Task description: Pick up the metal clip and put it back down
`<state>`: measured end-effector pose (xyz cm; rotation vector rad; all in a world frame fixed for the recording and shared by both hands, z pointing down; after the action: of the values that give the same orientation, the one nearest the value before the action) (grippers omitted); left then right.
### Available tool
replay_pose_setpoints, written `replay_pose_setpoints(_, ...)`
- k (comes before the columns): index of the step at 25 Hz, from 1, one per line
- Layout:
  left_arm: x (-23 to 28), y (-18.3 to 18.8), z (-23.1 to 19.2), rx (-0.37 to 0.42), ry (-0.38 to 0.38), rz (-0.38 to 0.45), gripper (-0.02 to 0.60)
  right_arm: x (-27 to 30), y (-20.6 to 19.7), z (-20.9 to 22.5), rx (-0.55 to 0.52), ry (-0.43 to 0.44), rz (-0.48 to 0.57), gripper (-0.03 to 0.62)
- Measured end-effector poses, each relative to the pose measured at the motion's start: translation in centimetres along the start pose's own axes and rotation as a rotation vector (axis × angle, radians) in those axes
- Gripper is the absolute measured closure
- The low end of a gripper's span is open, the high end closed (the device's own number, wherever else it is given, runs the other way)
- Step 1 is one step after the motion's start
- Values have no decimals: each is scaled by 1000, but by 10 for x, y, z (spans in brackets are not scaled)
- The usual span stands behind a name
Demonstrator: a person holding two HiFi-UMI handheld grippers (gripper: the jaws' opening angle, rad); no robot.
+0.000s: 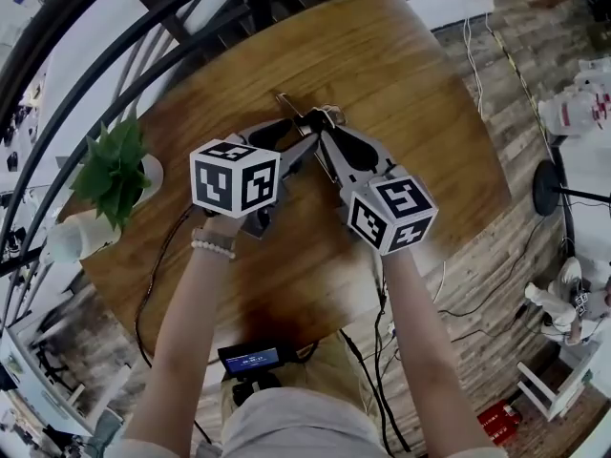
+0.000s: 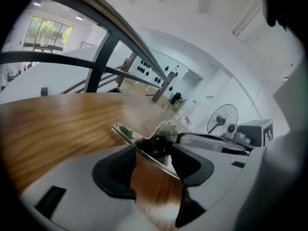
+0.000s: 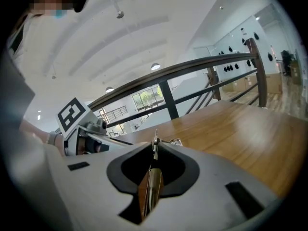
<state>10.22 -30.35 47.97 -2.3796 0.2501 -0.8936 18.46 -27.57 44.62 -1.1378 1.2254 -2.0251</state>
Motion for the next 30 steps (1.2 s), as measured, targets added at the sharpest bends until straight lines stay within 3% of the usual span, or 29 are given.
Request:
replay_pose_setpoints(9, 18, 8, -12, 16, 71, -43, 347, 18, -7, 17, 2, -18, -33, 554)
replay_pose_setpoints(18, 18, 11, -14, -3, 65, -23, 347, 26, -13, 25, 21, -49, -62, 546)
replay_pose_setpoints(26, 8, 11, -8, 34, 46, -4, 348, 22, -9, 29, -45, -133, -109, 436)
replay_pose_setpoints(28, 5, 13, -6, 42, 42, 14, 350, 17, -5, 27, -52, -149, -95, 436)
replay_pose_setpoints(30, -1, 14, -1, 57, 44, 34, 365, 10, -1, 23, -80, -162, -85, 500)
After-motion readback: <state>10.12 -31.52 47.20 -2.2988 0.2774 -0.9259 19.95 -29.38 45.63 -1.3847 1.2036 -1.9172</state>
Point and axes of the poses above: the fingertips, and each gripper's own axes: x forward along the fingers, z to its right, y out of its top, the point moved 4 cm from there along -x, backward along the fingers, and after that the axes turned 7 degrees about -x, right-handed, at the moved point
